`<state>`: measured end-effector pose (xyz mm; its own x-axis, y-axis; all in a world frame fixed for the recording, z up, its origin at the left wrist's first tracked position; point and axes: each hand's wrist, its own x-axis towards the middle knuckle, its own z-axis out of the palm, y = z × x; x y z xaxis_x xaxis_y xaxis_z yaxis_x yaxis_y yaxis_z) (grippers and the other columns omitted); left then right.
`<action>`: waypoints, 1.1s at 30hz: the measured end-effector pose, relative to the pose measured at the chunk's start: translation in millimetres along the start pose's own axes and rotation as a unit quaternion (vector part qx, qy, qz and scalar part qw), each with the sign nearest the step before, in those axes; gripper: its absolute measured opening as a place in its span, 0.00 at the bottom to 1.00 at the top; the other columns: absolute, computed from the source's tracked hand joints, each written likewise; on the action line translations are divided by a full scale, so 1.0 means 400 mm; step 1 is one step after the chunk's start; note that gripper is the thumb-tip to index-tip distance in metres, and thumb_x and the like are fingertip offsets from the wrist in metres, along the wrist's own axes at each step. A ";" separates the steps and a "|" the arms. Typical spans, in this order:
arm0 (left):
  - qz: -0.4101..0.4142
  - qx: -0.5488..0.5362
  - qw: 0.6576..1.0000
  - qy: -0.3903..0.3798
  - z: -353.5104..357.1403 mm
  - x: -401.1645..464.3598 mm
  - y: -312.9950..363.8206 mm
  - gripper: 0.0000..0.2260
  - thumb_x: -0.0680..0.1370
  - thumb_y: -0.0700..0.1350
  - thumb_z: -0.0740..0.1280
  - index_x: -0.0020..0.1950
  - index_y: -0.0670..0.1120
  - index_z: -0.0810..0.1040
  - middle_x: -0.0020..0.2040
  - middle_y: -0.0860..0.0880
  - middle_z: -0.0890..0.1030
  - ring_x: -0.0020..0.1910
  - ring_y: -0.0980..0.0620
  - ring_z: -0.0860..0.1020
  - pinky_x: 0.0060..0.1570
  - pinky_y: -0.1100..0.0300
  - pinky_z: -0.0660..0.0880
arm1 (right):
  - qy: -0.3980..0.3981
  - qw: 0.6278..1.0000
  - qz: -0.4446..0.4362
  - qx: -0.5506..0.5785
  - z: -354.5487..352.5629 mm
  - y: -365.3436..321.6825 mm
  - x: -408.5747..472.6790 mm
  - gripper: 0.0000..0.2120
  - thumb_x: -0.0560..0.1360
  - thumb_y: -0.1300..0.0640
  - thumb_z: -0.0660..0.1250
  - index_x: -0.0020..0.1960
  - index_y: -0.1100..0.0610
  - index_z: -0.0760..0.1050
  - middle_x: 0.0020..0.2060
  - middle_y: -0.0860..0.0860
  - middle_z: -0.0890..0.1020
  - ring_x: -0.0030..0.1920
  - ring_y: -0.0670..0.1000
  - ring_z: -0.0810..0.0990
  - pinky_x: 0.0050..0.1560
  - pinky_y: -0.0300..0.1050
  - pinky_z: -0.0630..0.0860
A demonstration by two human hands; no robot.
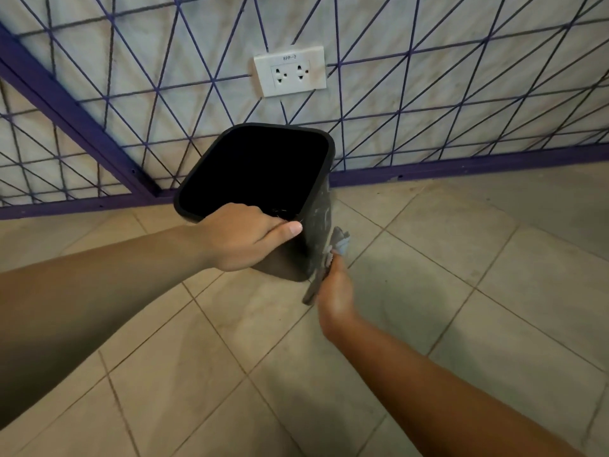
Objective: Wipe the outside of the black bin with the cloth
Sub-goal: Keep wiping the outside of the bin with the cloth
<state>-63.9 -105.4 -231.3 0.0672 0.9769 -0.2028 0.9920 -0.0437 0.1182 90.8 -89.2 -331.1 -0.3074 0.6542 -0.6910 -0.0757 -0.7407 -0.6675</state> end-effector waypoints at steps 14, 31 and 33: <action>-0.023 -0.034 0.995 0.095 0.046 0.053 -0.009 0.33 0.81 0.62 0.43 0.23 0.48 0.67 0.20 0.49 0.68 0.21 0.54 0.70 0.27 0.57 0.62 | 0.023 0.985 -0.023 0.168 0.139 0.061 0.239 0.60 0.62 0.23 0.57 0.89 0.50 0.63 0.87 0.54 0.68 0.86 0.58 0.66 0.88 0.62 0.63; -0.006 -0.022 0.995 0.094 0.039 0.067 -0.025 0.30 0.80 0.61 0.42 0.23 0.49 0.62 0.19 0.50 0.65 0.20 0.52 0.68 0.26 0.61 0.57 | 0.031 0.994 -0.033 0.099 0.130 0.055 0.183 0.45 0.77 0.29 0.53 0.87 0.53 0.65 0.83 0.56 0.73 0.83 0.58 0.71 0.87 0.59 0.66; -0.004 -0.024 0.995 0.093 0.040 0.068 -0.023 0.30 0.80 0.61 0.42 0.23 0.49 0.62 0.19 0.50 0.65 0.19 0.54 0.67 0.26 0.61 0.56 | 0.041 0.993 -0.008 0.110 0.120 0.029 0.197 0.30 0.89 0.42 0.53 0.85 0.56 0.69 0.79 0.58 0.77 0.79 0.59 0.76 0.83 0.57 0.71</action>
<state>-69.6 -81.9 -253.5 0.0343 0.9992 -0.0203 0.9859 -0.0305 0.1645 20.3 -53.4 -379.9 -0.2266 0.6694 -0.7075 -0.2880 -0.7400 -0.6079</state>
